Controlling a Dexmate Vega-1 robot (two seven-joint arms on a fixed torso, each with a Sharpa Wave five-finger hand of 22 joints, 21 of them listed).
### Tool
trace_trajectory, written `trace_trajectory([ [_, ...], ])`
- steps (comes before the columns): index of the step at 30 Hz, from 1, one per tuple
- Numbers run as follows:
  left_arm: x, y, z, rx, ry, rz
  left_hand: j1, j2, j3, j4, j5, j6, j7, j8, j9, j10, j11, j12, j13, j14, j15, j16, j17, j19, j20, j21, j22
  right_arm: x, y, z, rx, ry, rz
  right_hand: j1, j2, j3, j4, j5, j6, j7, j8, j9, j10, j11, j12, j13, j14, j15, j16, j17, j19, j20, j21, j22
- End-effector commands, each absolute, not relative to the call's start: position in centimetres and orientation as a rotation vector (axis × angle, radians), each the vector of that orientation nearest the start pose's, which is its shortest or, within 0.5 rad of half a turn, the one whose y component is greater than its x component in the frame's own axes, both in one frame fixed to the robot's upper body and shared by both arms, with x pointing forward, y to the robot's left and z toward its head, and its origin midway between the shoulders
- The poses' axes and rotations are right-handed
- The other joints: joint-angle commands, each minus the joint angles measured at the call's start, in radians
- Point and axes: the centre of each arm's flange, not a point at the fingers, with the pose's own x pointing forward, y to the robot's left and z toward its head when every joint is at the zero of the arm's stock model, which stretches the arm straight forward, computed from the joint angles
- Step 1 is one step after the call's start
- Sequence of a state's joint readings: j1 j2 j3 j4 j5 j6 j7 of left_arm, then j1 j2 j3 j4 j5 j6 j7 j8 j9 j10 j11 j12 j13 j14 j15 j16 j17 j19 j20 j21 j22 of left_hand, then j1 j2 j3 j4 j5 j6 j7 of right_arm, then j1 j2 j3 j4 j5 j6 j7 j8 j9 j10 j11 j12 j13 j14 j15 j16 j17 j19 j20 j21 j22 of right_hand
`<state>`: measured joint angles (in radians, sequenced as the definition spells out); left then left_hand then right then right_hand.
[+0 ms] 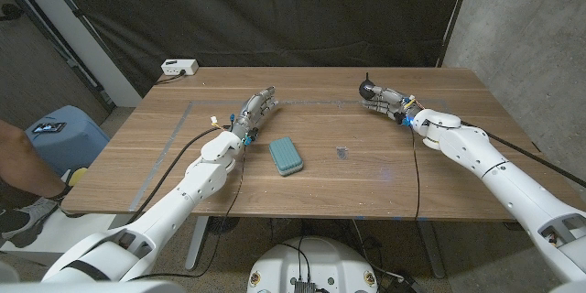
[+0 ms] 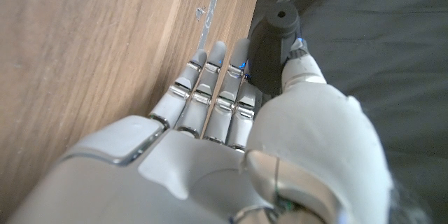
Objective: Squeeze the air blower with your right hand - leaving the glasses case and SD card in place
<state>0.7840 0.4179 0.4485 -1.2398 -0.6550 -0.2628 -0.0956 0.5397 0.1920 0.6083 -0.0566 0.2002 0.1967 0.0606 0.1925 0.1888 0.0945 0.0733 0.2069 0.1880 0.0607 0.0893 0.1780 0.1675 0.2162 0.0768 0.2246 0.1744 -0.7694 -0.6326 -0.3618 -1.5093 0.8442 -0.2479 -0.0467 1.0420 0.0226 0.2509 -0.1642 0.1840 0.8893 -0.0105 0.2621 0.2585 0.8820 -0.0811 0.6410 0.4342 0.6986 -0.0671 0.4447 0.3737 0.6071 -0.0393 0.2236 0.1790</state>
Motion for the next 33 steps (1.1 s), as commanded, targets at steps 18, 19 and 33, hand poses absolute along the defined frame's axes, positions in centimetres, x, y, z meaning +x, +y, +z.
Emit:
trace_trajectory([
  [18,66.1,24.5,-3.9,-0.059,-0.539,-0.329,0.012,0.000,0.002,-0.004,0.007,0.011,-0.002,-0.003,0.001,0.007,0.001,0.000,0.004,0.003,0.002,0.003,0.004,0.007,0.002,-0.009,0.004,65.8,-27.4,0.0,0.079,-0.249,0.221,0.050,0.005,0.008,-0.003,0.001,0.085,-0.026,0.027,0.003,0.069,-0.027,0.025,-0.016,0.047,-0.149,0.024,0.016,0.013,-0.029,0.012,0.005],
  [19,66.0,24.6,-3.9,-0.058,-0.539,-0.329,0.012,0.000,0.002,-0.004,0.007,0.012,-0.002,-0.003,0.001,0.007,0.000,0.000,0.004,0.003,0.002,0.003,0.004,0.007,0.002,-0.009,0.004,65.8,-27.3,0.0,0.079,-0.249,0.220,0.051,0.005,0.008,-0.003,0.001,0.088,-0.026,0.028,0.003,0.070,-0.028,0.025,-0.017,0.047,-0.149,0.023,0.016,0.013,-0.029,0.012,0.005],
  [33,64.7,25.7,-4.3,-0.048,-0.548,-0.304,0.012,0.000,0.001,-0.004,0.007,0.012,-0.002,-0.003,0.001,0.007,0.000,0.000,0.004,0.003,0.002,0.003,0.003,0.007,0.003,-0.010,0.005,66.1,-26.7,0.1,0.087,-0.257,0.232,0.076,0.006,0.011,-0.004,0.000,0.126,-0.033,0.038,0.000,0.104,-0.037,0.027,-0.035,0.069,-0.153,0.031,0.023,0.021,-0.041,0.013,0.005],
])
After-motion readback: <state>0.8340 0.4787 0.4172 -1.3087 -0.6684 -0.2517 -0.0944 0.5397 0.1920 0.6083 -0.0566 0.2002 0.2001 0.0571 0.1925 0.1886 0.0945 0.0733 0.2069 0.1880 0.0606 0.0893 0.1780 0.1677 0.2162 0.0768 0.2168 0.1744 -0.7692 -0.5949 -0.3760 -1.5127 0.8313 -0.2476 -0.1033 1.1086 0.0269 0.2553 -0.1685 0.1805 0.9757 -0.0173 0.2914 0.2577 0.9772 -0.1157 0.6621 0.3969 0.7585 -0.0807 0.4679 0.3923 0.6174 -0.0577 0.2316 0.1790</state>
